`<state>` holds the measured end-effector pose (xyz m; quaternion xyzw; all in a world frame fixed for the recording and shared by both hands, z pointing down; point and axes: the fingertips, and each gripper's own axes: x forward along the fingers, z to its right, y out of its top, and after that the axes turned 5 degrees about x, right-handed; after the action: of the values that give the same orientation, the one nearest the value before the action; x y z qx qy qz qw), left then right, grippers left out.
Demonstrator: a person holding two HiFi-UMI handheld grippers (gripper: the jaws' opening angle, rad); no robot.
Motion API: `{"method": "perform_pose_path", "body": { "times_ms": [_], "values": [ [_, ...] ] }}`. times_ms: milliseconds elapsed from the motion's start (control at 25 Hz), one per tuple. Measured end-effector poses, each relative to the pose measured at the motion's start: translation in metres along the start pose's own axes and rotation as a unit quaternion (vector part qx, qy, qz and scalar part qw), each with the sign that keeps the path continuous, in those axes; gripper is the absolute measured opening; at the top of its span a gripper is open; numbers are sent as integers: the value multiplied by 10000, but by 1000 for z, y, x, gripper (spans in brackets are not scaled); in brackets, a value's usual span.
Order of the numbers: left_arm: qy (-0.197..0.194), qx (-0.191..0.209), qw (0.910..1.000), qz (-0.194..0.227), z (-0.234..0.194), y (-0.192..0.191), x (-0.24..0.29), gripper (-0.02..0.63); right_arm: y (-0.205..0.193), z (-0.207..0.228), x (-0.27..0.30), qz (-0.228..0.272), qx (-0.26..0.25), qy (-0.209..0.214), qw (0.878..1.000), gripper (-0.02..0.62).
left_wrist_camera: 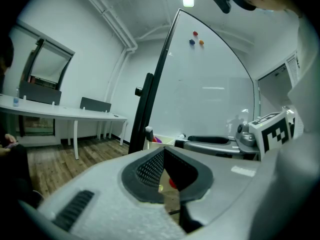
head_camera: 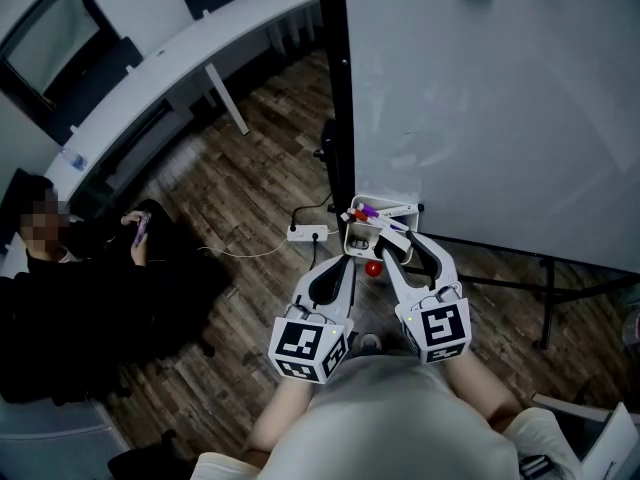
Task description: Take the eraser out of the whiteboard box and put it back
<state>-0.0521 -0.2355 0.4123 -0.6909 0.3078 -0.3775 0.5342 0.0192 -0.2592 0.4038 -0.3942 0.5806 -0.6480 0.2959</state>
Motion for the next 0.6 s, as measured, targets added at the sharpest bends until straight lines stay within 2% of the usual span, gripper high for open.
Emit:
{"method": "perform_pose_path", "body": {
  "times_ms": [400,600],
  "values": [
    [22,-6,10000,-33,0,-2,-4,0,-9,0,3,-150,-25,-8,9999,176],
    [5,16,10000,-42,1,-1,-8,0,-8,-2,2,-173,6,-27,9998,202]
  ]
}}
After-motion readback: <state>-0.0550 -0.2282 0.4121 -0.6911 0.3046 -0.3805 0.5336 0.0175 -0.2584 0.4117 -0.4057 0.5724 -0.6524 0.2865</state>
